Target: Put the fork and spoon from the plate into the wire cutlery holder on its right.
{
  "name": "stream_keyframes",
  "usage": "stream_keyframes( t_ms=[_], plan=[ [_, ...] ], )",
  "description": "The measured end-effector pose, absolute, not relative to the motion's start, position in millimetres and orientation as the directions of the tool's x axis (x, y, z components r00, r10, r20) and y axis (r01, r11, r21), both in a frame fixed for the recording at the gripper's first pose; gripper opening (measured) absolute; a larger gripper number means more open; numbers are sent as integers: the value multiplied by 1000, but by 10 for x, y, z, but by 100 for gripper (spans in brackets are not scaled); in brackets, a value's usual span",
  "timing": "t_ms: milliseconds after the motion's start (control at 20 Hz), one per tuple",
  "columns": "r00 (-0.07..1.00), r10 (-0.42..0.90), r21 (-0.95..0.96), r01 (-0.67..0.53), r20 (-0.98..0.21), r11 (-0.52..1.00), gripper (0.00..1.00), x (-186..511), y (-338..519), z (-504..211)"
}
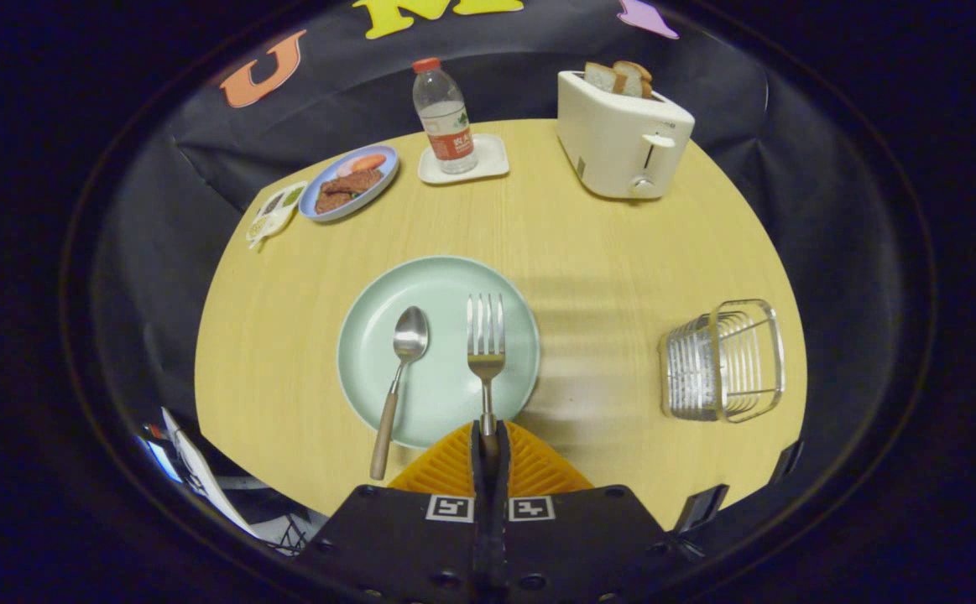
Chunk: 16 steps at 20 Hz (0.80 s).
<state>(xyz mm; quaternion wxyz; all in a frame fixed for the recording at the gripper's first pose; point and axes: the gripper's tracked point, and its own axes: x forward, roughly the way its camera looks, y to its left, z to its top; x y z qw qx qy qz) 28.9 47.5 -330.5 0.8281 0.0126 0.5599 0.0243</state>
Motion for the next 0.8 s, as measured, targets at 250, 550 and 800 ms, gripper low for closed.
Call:
stream_keyframes(
  t_ms=[250,550,800],
  plan=[
    [373,18,29,26,-928,999,1,217,-327,-2734],
    [280,-23,-1,79,-960,997,0,122,-1134,-2619],
    [137,20,34,100,-990,994,1,-29,-1312,-2835]
  ],
)
